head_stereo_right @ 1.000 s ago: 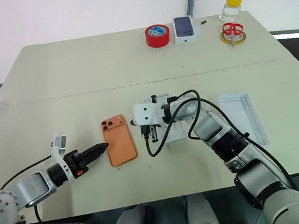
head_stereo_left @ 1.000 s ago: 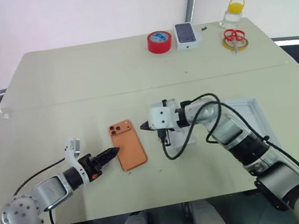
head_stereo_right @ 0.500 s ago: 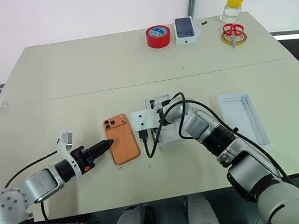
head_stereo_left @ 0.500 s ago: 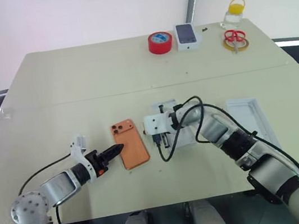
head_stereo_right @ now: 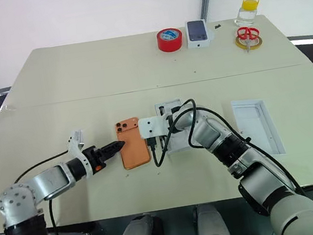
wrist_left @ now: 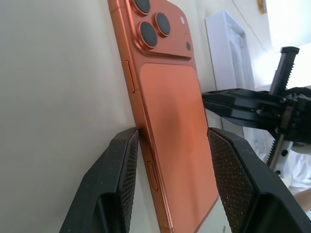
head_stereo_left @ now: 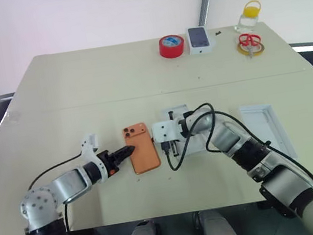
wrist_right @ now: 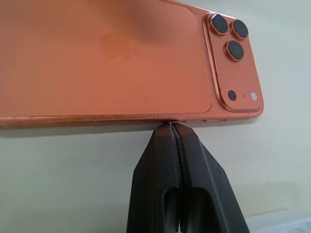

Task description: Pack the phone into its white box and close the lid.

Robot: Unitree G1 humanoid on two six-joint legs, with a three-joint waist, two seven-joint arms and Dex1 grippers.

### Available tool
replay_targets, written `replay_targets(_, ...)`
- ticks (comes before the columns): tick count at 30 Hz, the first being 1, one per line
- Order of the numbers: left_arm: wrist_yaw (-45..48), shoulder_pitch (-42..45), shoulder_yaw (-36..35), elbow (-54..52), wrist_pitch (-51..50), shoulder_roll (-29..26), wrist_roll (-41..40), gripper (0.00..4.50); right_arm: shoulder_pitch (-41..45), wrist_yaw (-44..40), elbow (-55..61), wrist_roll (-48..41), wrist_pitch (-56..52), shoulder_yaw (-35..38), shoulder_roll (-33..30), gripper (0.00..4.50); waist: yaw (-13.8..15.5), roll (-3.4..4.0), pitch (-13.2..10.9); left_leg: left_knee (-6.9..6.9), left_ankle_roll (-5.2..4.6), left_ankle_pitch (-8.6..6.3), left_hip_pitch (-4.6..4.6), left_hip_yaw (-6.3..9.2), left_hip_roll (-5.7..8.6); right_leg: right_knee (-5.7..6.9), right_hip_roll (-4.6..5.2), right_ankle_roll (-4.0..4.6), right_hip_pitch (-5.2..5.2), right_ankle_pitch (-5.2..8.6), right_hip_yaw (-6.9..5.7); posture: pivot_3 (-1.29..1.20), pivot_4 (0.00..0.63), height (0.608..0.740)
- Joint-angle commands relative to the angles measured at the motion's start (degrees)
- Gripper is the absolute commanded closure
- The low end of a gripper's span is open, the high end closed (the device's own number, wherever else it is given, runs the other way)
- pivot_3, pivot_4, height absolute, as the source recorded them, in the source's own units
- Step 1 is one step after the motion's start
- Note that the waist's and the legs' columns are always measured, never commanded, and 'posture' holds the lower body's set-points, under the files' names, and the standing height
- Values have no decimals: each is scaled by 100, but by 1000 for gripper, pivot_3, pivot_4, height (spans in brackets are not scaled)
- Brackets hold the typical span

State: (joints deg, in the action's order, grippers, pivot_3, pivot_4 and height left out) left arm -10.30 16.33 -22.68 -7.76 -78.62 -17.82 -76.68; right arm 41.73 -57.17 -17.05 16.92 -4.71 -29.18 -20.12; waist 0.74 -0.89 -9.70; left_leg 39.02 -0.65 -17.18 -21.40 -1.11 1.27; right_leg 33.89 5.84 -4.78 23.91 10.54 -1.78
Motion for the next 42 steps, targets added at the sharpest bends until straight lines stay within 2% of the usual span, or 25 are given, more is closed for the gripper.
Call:
replay_targets(1,-448,161,402,261,-374,212,-301,2109,-50,-55,197,-62,148,-173,219,4460,-7,0,0,0,0,0,1,0,0,0,0,0,0,0,0,0,150,740)
replay_targets(8,-854,232,292,347,-172,196,-840,2109,-110,-1,188,-8,188,-100,205,4460,-50,-1,-1,-8,4,1,-4,0,-1,1,-1,-6,11,1,1,0,150,740)
replay_targets(13,-662,185,285,226,140,57,-858,2109,-56,61,116,25,220,-70,210,4460,-61,-3,-4,-9,5,0,-8,-1,-1,0,-1,-5,15,1,1,0,150,740)
replay_targets(17,-491,-42,50,523,396,-51,-1432,2109,-64,88,73,58,265,-69,169,4460,-138,-4,-5,-17,10,3,-13,-1,-3,0,-1,-5,25,2,1,0,150,740)
replay_targets(18,-503,-78,37,591,459,-79,-1537,2677,-64,94,59,65,281,-70,159,4500,-145,-4,-6,-18,11,4,-14,-1,-3,0,-1,-5,29,1,1,0,150,740)
replay_targets(19,-413,-114,52,627,479,-131,-1600,3006,-67,101,46,76,299,-74,146,4500,-146,-6,-8,-19,12,4,-15,-1,-3,1,-1,-5,32,1,1,0,150,740)
replay_targets(22,-254,-214,214,703,480,-249,-1809,4412,-63,106,48,86,303,-78,141,4500,-142,-11,-10,-22,14,5,-20,-2,-5,0,-2,-5,37,2,1,0,150,740)
replay_targets(29,-303,-297,449,918,715,-424,-2371,4412,-14,145,92,-61,224,71,231,4500,-151,-9,-12,-28,14,5,-18,-3,-7,-1,-2,-3,40,2,1,0,150,740)
replay_targets(32,-159,-293,439,882,863,-496,-2614,4412,-45,-22,314,-651,-241,465,340,4500,-147,-12,-16,-28,14,5,-24,-3,-8,-1,-1,-3,47,2,1,0,150,740)
replay_targets(35,299,-250,397,451,1092,-687,-2122,4412,-104,-729,611,-1972,-771,1234,274,4500,-135,-12,-23,-25,16,7,-46,-1,-9,-1,-1,-1,64,1,1,0,150,740)
replay_targets(37,798,-286,401,-22,1598,-716,-1356,4458,-175,-1075,749,-2353,-962,1481,9,3951,-135,-5,-28,-21,15,7,-65,1,-8,-6,-1,0,76,1,-2,0,150,740)
replay_targets(39,1107,-308,392,-150,1802,-710,-1130,4458,-297,-1294,883,-2457,-934,1543,-301,3184,-135,-5,-28,-21,15,7,-76,0,-7,-24,-1,2,77,1,-5,0,150,740)
replay_targets(41,1436,-292,449,-160,1909,-786,-842,4458,-626,-1720,1229,-2503,-767,1502,-855,2112,-110,-4,-28,-23,11,4,-82,0,-7,-41,-1,3,76,0,-7,0,150,740)
replay_targets(42,1613,-265,408,-35,1823,-764,-1104,4458,-832,-1902,1408,-2535,-584,1521,-1137,1595,-107,-4,-28,-23,6,1,-87,1,-7,-47,-1,3,76,0,-11,0,150,740)
